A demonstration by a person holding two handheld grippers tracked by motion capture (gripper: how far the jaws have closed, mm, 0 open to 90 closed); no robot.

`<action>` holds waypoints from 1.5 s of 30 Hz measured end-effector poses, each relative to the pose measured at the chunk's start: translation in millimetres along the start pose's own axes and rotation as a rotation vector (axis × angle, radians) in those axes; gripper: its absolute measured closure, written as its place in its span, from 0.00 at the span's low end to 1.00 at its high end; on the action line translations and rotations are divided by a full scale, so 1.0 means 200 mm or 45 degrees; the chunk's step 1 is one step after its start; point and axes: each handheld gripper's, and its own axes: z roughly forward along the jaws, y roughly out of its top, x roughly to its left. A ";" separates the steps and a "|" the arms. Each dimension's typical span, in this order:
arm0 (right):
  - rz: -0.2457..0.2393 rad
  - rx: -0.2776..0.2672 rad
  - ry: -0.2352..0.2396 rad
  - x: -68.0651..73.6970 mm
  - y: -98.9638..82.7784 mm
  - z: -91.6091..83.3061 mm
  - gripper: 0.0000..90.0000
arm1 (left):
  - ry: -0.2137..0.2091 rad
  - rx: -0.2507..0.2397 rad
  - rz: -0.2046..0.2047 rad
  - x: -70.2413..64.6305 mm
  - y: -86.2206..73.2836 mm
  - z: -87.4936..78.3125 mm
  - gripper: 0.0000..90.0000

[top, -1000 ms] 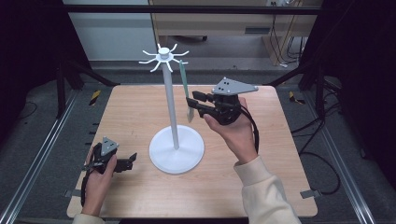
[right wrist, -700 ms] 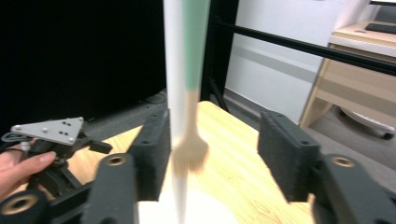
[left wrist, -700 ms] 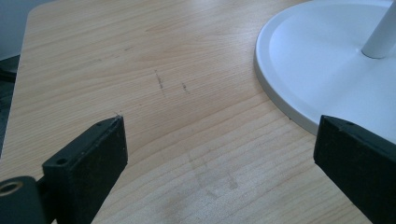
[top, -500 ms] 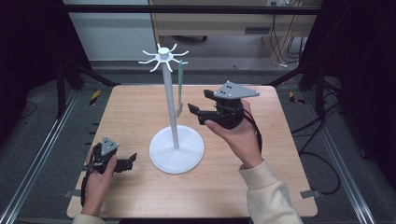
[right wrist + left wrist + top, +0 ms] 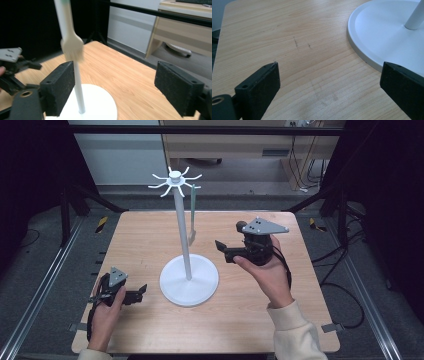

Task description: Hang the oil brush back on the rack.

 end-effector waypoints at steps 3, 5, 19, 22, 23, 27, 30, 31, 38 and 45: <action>0.001 -0.004 -0.023 -0.02 -0.02 -0.01 0.16 | 0.006 -0.007 -0.008 0.00 0.00 0.00 0.03; -0.001 -0.008 -0.043 -0.04 -0.03 -0.02 0.15 | 0.007 -0.009 -0.011 0.01 0.00 0.00 0.03; 0.030 -0.030 -0.202 -0.17 -0.10 -0.12 0.11 | 0.011 -0.015 -0.012 0.01 0.01 0.00 0.03; 0.039 -0.030 -0.219 -0.20 -0.12 -0.13 0.10 | 0.012 -0.019 -0.016 0.01 0.01 0.00 0.03; 0.047 -0.031 -0.226 -0.20 -0.13 -0.14 0.10 | 0.011 -0.019 -0.015 0.01 0.01 0.00 0.03; 0.063 -0.015 -0.255 -0.24 -0.17 -0.15 0.10 | 0.012 -0.023 -0.016 0.01 0.00 -0.01 0.03; 0.079 -0.007 -0.283 -0.26 -0.20 -0.15 0.11 | 0.015 -0.028 -0.025 0.02 0.01 -0.01 0.03; 0.083 -0.003 -0.291 -0.27 -0.21 -0.16 0.11 | 0.017 -0.028 -0.025 0.02 0.01 -0.01 0.03; 0.094 0.040 -0.397 -0.35 -0.34 -0.15 0.13 | 0.025 -0.031 -0.019 0.02 0.01 -0.01 0.03; 0.128 0.094 -0.467 -0.42 -0.48 -0.12 0.14 | 0.018 -0.042 -0.026 0.02 0.01 -0.02 0.03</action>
